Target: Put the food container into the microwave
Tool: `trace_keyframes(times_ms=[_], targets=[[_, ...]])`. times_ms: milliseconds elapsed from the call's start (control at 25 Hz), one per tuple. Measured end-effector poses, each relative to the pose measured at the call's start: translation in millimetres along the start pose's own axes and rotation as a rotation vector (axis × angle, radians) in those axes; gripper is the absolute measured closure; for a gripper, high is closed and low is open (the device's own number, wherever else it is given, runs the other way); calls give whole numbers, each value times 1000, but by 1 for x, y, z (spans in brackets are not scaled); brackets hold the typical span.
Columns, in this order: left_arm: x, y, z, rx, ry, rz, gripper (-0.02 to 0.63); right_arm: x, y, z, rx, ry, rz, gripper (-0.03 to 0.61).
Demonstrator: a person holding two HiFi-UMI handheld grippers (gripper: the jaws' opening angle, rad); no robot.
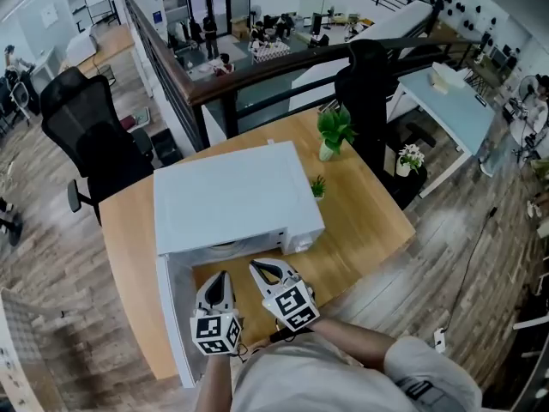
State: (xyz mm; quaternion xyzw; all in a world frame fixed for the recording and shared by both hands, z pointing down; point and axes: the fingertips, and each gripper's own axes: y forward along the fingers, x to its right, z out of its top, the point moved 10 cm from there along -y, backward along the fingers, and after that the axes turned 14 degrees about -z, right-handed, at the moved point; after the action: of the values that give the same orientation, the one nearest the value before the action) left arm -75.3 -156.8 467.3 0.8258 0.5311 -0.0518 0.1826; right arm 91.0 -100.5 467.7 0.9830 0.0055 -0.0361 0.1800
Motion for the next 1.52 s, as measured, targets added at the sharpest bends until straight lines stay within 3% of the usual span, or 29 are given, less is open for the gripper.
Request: trace_keyframes(times_ms=[240,720,1200,1520], targets=[[4,-12,15,59,-3,-4,601,2,-12,19,68,15,-26,575],[15,-30,55,156,84,-14,601,13,-36,66,229,-28,-103,575],[21,-38,76,252,122,15,601,22,-46,82,287,-18,-131,574],[28,-41,83,271,140,31,601,22,-52,82,295,-10,-135,575]])
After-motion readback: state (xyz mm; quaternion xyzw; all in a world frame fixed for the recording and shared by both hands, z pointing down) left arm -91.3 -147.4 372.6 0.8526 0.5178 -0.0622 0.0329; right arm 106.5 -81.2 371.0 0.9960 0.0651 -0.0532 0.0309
